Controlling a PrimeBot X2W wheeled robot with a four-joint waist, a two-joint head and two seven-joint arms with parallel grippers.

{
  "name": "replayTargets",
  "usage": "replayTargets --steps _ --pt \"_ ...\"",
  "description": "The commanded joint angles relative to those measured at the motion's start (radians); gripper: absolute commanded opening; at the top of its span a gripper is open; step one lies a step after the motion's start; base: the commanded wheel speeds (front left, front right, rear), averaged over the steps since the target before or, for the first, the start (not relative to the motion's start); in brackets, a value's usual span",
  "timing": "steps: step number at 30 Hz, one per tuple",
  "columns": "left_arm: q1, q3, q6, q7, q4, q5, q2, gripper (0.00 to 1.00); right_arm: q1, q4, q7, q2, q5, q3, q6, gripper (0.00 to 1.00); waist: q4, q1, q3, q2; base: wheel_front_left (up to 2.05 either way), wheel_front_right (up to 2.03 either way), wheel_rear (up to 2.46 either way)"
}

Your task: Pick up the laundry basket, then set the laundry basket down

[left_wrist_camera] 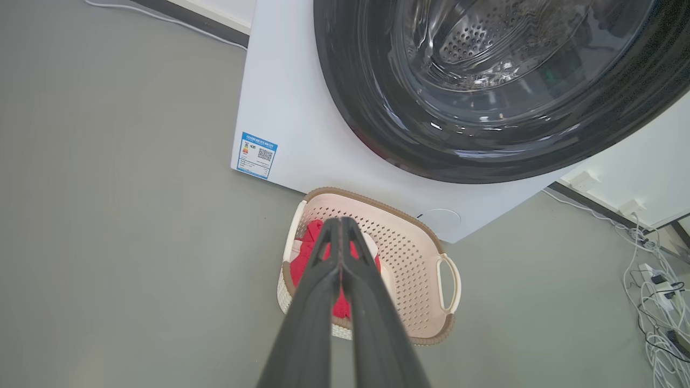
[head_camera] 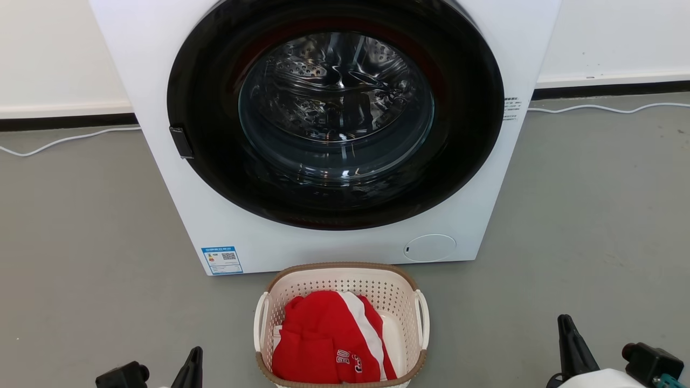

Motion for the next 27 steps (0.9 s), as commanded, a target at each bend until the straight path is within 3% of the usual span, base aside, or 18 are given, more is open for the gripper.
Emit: replayTargets --steps 1,27 --pt "-0.046 0.019 -0.009 0.002 -0.030 -0.021 0.007 0.00 -0.041 -0.028 0.006 -0.007 0.025 0.004 0.002 0.00 0.000 -0.0002 0.000 0.0000 0.00 0.00 0.00" --pt "-0.067 0.085 -0.036 0.079 -0.078 -0.275 -0.025 0.00 -0.064 -0.064 0.080 -0.008 0.352 0.006 0.003 0.00 0.003 -0.0003 0.009 0.0000 0.00 0.00 0.00"
